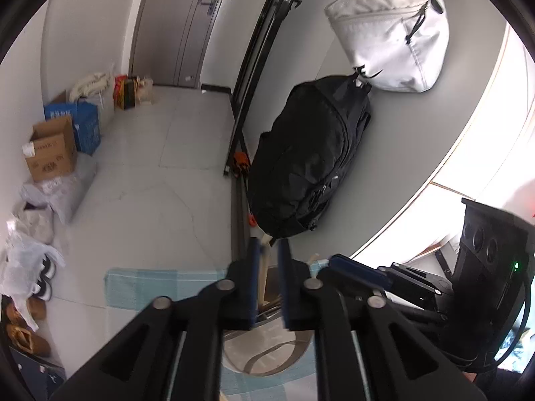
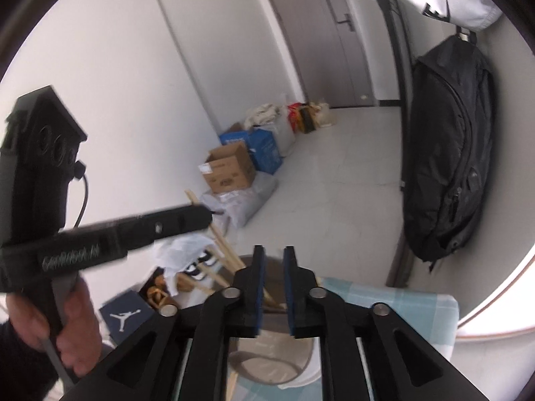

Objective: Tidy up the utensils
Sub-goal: 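Withdraw both open grippers from the holder, then move both open grippers down to the last chopsticks on the cloth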

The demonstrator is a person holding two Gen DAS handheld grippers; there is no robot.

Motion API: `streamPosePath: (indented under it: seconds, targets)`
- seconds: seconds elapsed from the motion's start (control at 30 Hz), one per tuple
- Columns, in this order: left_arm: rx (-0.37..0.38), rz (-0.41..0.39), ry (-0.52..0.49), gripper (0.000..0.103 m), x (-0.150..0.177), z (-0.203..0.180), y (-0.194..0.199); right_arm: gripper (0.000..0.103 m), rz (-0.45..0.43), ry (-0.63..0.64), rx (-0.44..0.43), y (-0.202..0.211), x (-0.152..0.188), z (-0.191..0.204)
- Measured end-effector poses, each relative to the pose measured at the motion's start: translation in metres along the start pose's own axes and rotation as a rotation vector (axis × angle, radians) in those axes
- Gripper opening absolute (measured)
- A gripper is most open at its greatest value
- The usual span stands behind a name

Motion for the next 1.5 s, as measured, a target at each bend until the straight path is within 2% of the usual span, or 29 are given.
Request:
streamPosePath:
  seconds: [0.07,0.1,0.17,0.23,0.3,0.5,0.63,0.7,0.83,0.97,1.23,1.4,1.5]
  targets:
    - [0.001,-0.018,0.013,0.022,0.002,0.001,0.01,0.043,-0.019,0.013,0.01,0.009,0.003,0.006]
    - [0.004,-0.025,0.021,0.026,0.003,0.002,0.015,0.043,-0.024,0.017,0.017,0.013,0.004,0.009]
    - [-0.003,-0.042,0.033,0.042,0.005,0.002,0.022,0.043,-0.031,0.013,0.024,0.021,0.007,0.012]
    - [-0.01,-0.066,0.037,0.047,0.006,0.004,0.027,0.044,-0.045,0.005,0.024,0.03,0.011,0.016]
    - [-0.036,-0.084,0.042,0.048,0.009,0.005,0.032,0.052,-0.055,0.001,0.04,0.041,0.014,0.019]
    - [-0.095,-0.109,0.072,0.049,0.023,0.018,0.041,0.059,-0.072,-0.008,0.048,0.057,0.027,0.031]
    - [-0.131,-0.12,0.082,0.06,0.035,0.025,0.046,0.063,-0.074,-0.015,0.045,0.063,0.039,0.04]
    - [-0.156,-0.138,0.084,0.062,0.043,0.029,0.049,0.069,-0.072,-0.022,0.042,0.064,0.047,0.044]
    - [-0.191,-0.129,0.089,0.063,0.058,0.038,0.046,0.07,-0.064,-0.027,0.024,0.063,0.058,0.053]
    - [-0.211,-0.121,0.106,0.064,0.074,0.051,0.043,0.075,-0.047,-0.009,0.005,0.058,0.071,0.066]
    - [-0.261,-0.111,0.135,0.064,0.103,0.081,0.031,0.076,0.037,0.002,-0.023,0.033,0.107,0.086]
    - [-0.307,-0.128,0.199,0.064,0.117,0.106,0.025,0.076,0.118,0.017,-0.04,0.008,0.128,0.096]
    - [-0.329,-0.123,0.184,0.065,0.119,0.112,0.022,0.076,0.158,0.019,-0.051,-0.005,0.136,0.1]
Point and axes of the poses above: each gripper's, at about its wrist camera, not at the fingertips, and y roughly against the way its jaws point, z to its left, x to its underside, the point moved 3 cm from there along -y, roughly the way its jaws point, and after that the axes turned 15 degrees about y, right-handed, at the moved point
